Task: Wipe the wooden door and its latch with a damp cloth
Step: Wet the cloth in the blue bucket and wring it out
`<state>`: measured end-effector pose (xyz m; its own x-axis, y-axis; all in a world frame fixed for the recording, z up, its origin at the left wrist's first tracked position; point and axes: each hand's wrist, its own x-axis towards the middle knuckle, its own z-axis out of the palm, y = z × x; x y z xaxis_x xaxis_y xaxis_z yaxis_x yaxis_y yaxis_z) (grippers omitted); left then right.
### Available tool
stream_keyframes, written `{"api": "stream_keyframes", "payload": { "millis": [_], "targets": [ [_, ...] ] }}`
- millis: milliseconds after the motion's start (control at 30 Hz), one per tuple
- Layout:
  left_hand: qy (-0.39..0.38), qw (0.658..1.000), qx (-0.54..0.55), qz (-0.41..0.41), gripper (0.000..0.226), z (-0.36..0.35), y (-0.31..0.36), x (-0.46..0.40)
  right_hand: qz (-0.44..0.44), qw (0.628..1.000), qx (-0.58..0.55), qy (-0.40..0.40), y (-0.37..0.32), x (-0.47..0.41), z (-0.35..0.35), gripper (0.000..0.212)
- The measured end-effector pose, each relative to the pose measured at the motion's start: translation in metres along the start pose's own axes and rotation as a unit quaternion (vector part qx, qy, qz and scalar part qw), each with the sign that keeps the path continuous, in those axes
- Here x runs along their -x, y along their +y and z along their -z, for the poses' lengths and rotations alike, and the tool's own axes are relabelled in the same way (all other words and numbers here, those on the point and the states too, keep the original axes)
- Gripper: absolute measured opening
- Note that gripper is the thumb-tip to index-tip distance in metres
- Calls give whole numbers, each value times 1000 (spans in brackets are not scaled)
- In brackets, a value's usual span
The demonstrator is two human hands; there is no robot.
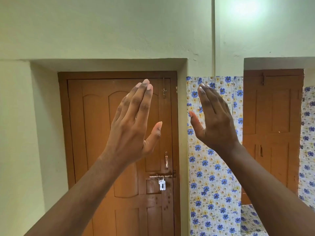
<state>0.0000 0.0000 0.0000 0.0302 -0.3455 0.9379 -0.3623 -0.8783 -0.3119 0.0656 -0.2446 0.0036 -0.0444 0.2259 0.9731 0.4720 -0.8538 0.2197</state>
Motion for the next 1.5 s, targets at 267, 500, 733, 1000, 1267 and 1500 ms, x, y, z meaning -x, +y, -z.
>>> {"api": "stream_keyframes", "payload": {
  "millis": [267, 500, 733, 1000, 1267, 1500],
  "targets": [
    [53, 989, 113, 80, 59, 9, 30, 21, -91, 983, -125, 97, -29, 16, 19, 33],
    [50, 931, 259, 253, 32, 17, 86, 68, -265, 921, -274, 81, -75, 56, 54, 12],
    [59, 861, 327, 384, 29, 18, 133, 112, -351, 873, -339, 3, -93, 124, 83, 8],
    [5, 798, 381, 467, 25, 3, 205, 151, -448, 820, -352, -54, -71, 198, 110, 5],
    [-50, 743, 422, 517, 23, -45, 275, 170, -518, 783, -329, -96, -23, 259, 128, 5],
    [-120, 698, 423, 566, 26, -127, 313, 190, -598, 732, -307, -114, 44, 316, 99, 5]
  ]
}}
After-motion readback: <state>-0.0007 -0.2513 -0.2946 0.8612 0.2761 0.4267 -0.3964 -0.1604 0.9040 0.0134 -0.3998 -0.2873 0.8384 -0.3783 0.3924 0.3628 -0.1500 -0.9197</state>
